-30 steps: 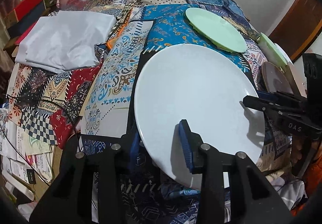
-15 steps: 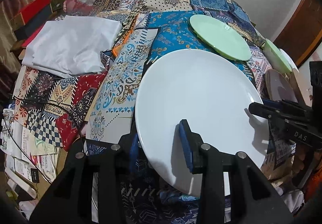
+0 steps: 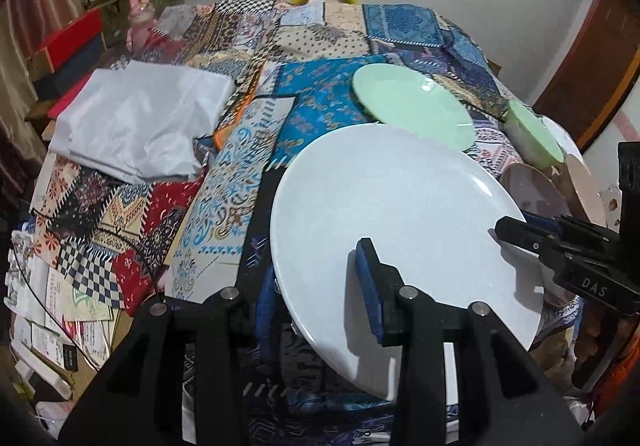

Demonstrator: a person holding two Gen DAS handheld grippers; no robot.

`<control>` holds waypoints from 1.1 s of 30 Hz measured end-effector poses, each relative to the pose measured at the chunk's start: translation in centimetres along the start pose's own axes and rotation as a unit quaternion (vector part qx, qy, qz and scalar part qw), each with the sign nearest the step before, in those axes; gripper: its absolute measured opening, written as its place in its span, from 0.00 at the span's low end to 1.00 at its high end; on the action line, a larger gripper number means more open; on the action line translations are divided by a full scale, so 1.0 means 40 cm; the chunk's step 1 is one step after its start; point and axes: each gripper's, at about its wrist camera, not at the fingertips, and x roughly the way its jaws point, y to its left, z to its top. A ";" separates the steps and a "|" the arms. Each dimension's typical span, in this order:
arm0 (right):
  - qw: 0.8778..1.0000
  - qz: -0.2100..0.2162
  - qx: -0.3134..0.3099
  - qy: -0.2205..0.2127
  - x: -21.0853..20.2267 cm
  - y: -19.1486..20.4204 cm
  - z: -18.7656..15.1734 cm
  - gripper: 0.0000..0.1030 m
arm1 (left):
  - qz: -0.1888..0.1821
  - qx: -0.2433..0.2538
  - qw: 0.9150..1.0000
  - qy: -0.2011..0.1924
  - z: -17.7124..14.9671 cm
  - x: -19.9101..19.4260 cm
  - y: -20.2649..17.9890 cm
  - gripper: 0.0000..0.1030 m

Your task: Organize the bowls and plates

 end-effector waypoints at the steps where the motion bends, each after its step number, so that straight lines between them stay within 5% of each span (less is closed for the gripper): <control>1: 1.000 -0.001 0.002 -0.004 -0.008 -0.004 -0.002 0.26 | -0.001 0.002 1.000 -0.001 0.002 -0.002 -0.008 0.37; 33: 0.993 -0.047 0.064 -0.089 -0.259 -0.187 -0.077 0.26 | -0.054 0.095 0.994 -0.023 0.055 -0.048 -0.336 0.37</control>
